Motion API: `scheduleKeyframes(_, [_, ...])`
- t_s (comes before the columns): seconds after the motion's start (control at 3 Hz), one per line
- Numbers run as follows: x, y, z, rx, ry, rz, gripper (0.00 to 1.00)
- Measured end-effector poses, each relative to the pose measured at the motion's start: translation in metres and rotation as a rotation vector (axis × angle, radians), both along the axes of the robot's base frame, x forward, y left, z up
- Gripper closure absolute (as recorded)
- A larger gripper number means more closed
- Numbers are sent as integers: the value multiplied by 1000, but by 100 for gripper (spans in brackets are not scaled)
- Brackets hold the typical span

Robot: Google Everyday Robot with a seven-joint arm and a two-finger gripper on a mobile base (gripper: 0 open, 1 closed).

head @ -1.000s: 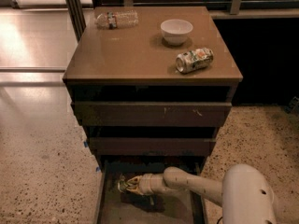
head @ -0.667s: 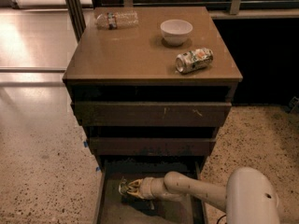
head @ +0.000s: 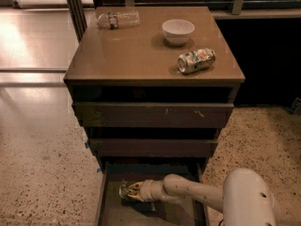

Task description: Place green jalapeno chip bag into bottom drawer

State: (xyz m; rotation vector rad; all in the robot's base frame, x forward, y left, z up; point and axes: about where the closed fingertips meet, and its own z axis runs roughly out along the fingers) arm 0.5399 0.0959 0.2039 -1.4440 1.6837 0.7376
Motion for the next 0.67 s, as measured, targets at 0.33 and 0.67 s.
scheduleKeyframes(0.33, [0, 0, -2, -3, 1, -2, 86])
scheduleKeyframes(0.67, [0, 0, -2, -3, 1, -2, 54])
